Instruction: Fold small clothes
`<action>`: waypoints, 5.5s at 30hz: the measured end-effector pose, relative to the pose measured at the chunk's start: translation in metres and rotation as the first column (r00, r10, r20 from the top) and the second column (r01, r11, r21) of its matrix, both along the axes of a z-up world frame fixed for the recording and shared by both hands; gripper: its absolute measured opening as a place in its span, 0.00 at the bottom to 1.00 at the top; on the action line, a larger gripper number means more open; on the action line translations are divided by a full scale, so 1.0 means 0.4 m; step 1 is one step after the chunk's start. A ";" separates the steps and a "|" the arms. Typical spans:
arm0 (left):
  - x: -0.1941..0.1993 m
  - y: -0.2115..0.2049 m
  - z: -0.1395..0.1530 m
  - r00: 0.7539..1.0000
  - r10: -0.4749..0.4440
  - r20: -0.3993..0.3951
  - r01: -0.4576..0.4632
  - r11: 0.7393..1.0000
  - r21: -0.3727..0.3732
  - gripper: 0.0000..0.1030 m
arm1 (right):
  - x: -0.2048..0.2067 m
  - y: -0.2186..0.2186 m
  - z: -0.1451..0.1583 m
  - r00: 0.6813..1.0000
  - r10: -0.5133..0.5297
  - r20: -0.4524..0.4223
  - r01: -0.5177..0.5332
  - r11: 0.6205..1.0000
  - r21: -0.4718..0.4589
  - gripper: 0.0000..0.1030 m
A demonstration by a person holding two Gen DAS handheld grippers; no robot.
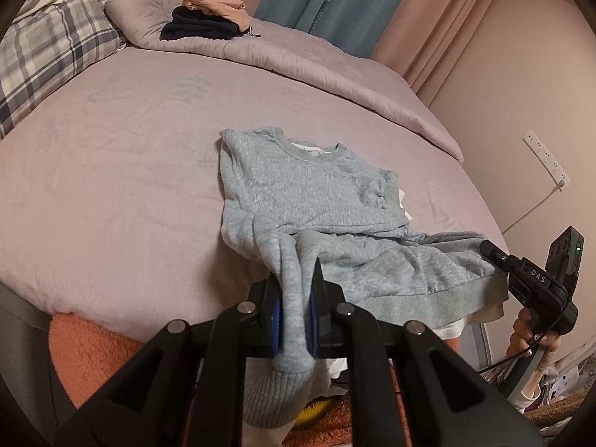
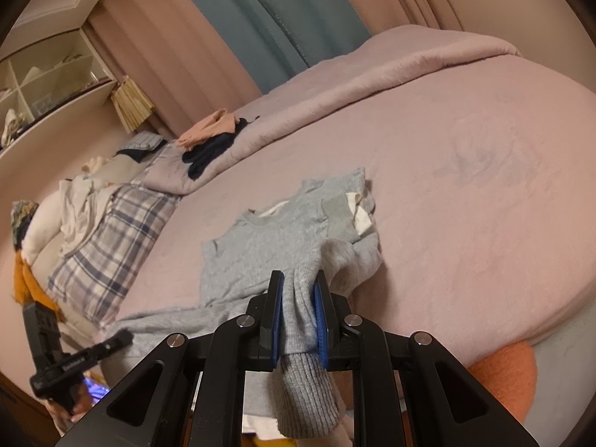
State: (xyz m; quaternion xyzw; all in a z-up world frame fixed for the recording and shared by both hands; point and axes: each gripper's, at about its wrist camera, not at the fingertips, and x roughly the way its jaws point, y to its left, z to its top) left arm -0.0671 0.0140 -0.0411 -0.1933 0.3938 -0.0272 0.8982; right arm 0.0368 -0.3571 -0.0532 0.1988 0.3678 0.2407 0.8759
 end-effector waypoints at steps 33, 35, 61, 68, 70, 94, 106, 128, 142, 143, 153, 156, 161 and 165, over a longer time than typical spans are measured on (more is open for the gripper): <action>0.278 0.054 -0.041 0.992 0.008 -0.124 -0.003 0.999 0.042 0.11 | 0.239 0.081 -0.003 0.993 -0.033 -0.112 0.018 0.992 -0.127 0.16; 0.303 0.060 -0.062 0.989 0.020 -0.144 -0.013 0.999 0.052 0.11 | 0.255 0.084 -0.015 0.992 -0.051 -0.117 0.033 0.988 -0.150 0.16; 0.449 0.108 -0.214 0.957 0.067 -0.282 -0.046 0.996 0.078 0.33 | 0.426 0.108 -0.161 0.957 -0.093 -0.276 0.023 0.969 -0.245 0.17; 0.374 0.135 -0.145 0.973 0.072 -0.220 -0.077 0.997 -0.015 0.75 | 0.394 0.031 -0.094 0.966 -0.110 -0.233 0.073 0.984 -0.160 0.46; 0.344 0.135 -0.143 0.973 0.065 -0.223 -0.071 0.997 -0.020 0.75 | 0.368 0.006 -0.069 0.971 -0.122 -0.208 0.087 0.982 -0.170 0.48; 0.245 0.104 -0.220 0.955 0.085 -0.284 -0.102 0.994 -0.046 0.19 | 0.236 0.043 -0.137 0.961 -0.027 -0.276 -0.026 0.982 -0.187 0.08; 0.247 0.104 -0.053 0.994 0.050 -0.101 -0.057 0.996 -0.073 0.13 | 0.234 0.025 -0.052 0.984 -0.011 -0.177 -0.012 0.991 -0.130 0.08; 0.585 0.184 -0.121 0.976 0.157 -0.153 -0.160 0.987 -0.007 0.12 | 0.530 0.129 -0.030 0.987 -0.038 -0.159 0.014 0.989 -0.148 0.08; 0.704 0.192 -0.221 0.952 0.161 -0.261 -0.159 0.987 0.031 0.16 | 0.660 0.204 -0.165 0.950 -0.112 -0.291 0.030 0.962 -0.272 0.08; 0.701 0.199 -0.213 0.954 0.155 -0.255 -0.157 0.988 0.013 0.16 | 0.657 0.198 -0.163 0.950 -0.117 -0.290 0.037 0.963 -0.268 0.08; 0.578 0.259 -0.082 0.979 0.161 -0.124 -0.164 0.986 -0.015 0.56 | 0.600 0.120 -0.071 0.967 -0.218 -0.129 0.172 0.939 -0.296 0.53; 0.563 0.243 -0.109 0.976 0.149 -0.161 -0.148 0.989 0.017 0.62 | 0.565 0.093 -0.067 0.967 -0.220 -0.125 0.177 0.942 -0.285 0.53; 0.562 0.230 -0.201 0.955 0.148 -0.256 -0.148 0.989 0.019 0.61 | 0.552 0.116 -0.120 0.971 -0.168 -0.169 0.107 0.942 -0.318 0.53; 0.570 0.213 -0.243 0.950 0.118 -0.291 -0.121 0.993 0.007 0.36 | 0.567 0.155 -0.164 0.970 -0.128 -0.207 0.053 0.940 -0.337 0.53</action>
